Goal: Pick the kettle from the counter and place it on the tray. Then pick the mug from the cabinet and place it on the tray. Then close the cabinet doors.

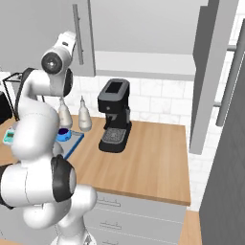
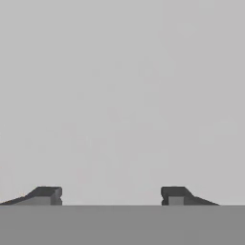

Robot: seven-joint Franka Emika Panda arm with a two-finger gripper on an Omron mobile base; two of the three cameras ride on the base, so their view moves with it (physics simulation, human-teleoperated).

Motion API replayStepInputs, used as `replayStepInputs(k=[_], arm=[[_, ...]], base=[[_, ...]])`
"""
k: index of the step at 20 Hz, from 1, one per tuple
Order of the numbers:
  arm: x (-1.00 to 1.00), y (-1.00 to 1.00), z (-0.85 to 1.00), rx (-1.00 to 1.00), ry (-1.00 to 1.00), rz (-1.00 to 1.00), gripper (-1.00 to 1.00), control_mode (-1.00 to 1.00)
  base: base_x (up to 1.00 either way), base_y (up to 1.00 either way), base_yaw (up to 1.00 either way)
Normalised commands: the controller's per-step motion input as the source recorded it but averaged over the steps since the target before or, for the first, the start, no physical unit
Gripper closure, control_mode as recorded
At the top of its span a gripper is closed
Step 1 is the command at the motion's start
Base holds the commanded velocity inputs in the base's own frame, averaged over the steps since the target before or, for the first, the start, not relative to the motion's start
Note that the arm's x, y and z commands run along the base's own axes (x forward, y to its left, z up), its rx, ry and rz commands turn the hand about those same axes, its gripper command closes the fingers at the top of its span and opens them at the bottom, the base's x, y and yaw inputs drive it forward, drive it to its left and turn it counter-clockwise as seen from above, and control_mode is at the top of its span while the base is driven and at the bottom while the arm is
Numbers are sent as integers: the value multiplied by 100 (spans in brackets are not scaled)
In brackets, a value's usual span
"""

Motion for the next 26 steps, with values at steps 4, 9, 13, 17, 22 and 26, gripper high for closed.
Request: replayStepInputs(k=[4, 9, 13, 17, 22, 26], arm=[[67, 0, 0, 0, 0, 9, -100, -100], [32, 0, -16, 0, 4, 9, -100, -100], [-18, 6, -63, 0, 16, 15, -100, -100], [-61, 7, -44, 0, 20, 9, -100, -100], [-83, 0, 19, 6, 20, -2, -100, -100], [-59, -1, 67, 11, 24, -13, -100, -100]], base=[[0, 0, 0], [0, 0, 0], [0, 0, 0], [0, 0, 0], [0, 0, 0], [0, 0, 0]])
